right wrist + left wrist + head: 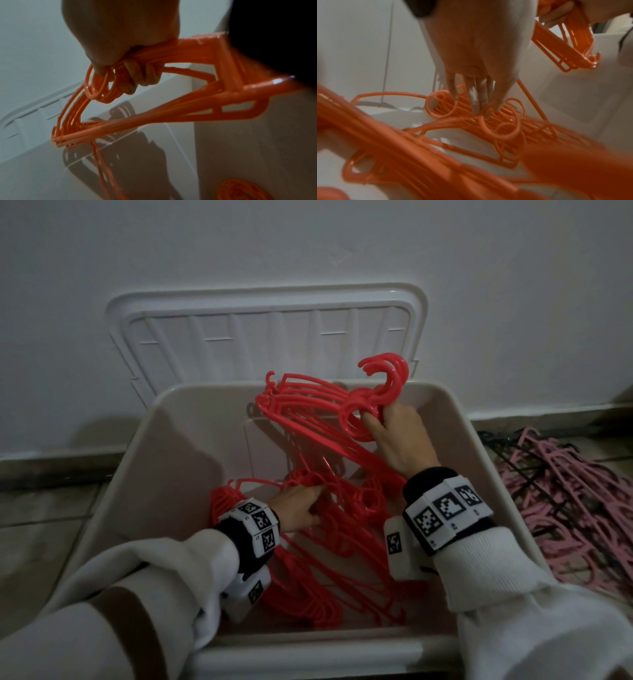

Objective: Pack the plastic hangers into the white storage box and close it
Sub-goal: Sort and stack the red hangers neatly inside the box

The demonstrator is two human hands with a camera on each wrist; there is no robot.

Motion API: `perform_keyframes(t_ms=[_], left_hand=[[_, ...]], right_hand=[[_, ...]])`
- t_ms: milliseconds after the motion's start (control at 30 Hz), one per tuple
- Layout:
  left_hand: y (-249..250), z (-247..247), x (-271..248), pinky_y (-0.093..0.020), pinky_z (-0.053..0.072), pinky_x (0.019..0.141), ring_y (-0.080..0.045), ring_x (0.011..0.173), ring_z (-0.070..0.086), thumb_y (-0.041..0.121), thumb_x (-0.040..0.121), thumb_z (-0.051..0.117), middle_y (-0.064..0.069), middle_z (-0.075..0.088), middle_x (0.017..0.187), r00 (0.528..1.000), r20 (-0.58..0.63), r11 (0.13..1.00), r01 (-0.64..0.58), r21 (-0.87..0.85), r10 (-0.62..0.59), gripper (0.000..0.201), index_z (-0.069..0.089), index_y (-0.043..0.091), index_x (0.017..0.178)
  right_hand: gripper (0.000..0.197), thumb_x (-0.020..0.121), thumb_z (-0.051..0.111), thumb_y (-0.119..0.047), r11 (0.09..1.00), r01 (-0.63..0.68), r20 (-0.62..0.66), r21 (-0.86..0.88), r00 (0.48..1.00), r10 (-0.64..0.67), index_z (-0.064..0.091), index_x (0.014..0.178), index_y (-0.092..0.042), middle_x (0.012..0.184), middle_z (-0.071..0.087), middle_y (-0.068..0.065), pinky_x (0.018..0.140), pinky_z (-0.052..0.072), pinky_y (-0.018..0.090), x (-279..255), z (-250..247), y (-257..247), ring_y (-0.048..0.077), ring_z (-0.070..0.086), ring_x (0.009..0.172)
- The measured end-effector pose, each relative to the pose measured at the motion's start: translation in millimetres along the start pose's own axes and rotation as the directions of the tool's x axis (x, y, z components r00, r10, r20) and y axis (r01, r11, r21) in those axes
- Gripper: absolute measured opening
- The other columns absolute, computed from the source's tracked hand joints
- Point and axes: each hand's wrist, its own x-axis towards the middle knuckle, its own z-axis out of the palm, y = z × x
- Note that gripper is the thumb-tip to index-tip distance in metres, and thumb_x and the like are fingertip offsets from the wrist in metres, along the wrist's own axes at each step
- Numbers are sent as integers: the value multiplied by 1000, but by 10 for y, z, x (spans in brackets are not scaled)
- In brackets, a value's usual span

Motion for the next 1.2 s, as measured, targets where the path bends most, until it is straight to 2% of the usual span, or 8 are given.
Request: perform_keyframes(t_ms=[100, 267, 400, 500, 633, 800, 1000, 1200], left_hand=[[14, -7, -21, -19, 37, 79, -23, 108, 57, 16, 88, 59, -7, 61, 119, 1000, 9, 1000, -13, 9, 12, 59, 36, 18, 142], [-10, 58, 3, -32, 48, 90, -22, 104, 61, 19, 86, 61, -6, 66, 113, 997, 80, 1000, 1, -7, -1, 39, 56, 13, 125], [3, 53, 7, -31, 48, 88, -21, 102, 61, 25, 85, 65, -6, 67, 110, 996, 84, 1000, 6, -4, -6, 35, 63, 9, 116], [6, 37, 19, -28, 48, 84, -21, 98, 62, 32, 82, 68, -5, 68, 106, 997, 77, 1000, 3, -19, -1, 37, 66, 9, 111], [27, -13, 4, -23, 42, 78, -19, 96, 61, 27, 82, 69, -5, 67, 105, 999, 33, 1000, -21, -20, 21, 34, 65, 9, 110], [10, -76, -14, -27, 49, 79, -15, 88, 65, 25, 77, 75, -3, 72, 94, 999, 26, 997, -19, -81, 21, 25, 73, 11, 97], [14, -255, -58, -8, 40, 60, -3, 71, 59, 22, 78, 74, -1, 72, 86, 1000, -9, 992, -1, -125, 0, 13, 73, 12, 86], [26, -445, -163, -1, 40, 59, 13, 60, 57, 20, 75, 77, 7, 72, 78, 997, -80, 987, -29, -159, 17, 11, 76, 15, 85]], right_hand=[[25, 93, 44, -31, 1000, 9, -5, -12, 1000, -9, 50, 77, -12, 84, 63, 18, 75, 47, 50, -1, -7, -6, 38, 58, 80], [27, 93, 45, -31, 1000, -9, -3, -9, 1000, 9, 54, 80, -9, 86, 64, 19, 76, 47, 50, 3, -11, 3, 39, 59, 82], [23, 94, 45, -31, 1000, 4, -5, -14, 1000, -4, 50, 78, -14, 85, 64, 18, 75, 47, 49, 0, -2, 2, 38, 59, 81], [28, 93, 45, -33, 1000, -4, -9, -15, 1000, 3, 55, 82, -9, 86, 64, 18, 75, 47, 50, 8, 4, 20, 38, 59, 81], [31, 93, 44, -33, 1000, 4, -4, -9, 1000, -4, 57, 84, -7, 85, 64, 17, 74, 48, 50, 16, 10, 26, 38, 59, 80], [28, 94, 44, -32, 1000, 7, -3, -15, 1000, -7, 56, 83, -9, 85, 64, 16, 75, 48, 49, 19, 0, 17, 37, 59, 80], [30, 93, 45, -31, 1000, -8, -10, -5, 1000, 8, 58, 88, -4, 87, 65, 18, 76, 47, 50, 4, -8, 4, 39, 59, 82], [43, 87, 39, -43, 1000, 0, -26, 25, 1000, 0, 59, 87, -5, 85, 65, 18, 75, 48, 49, -35, -15, -38, 39, 60, 82]])
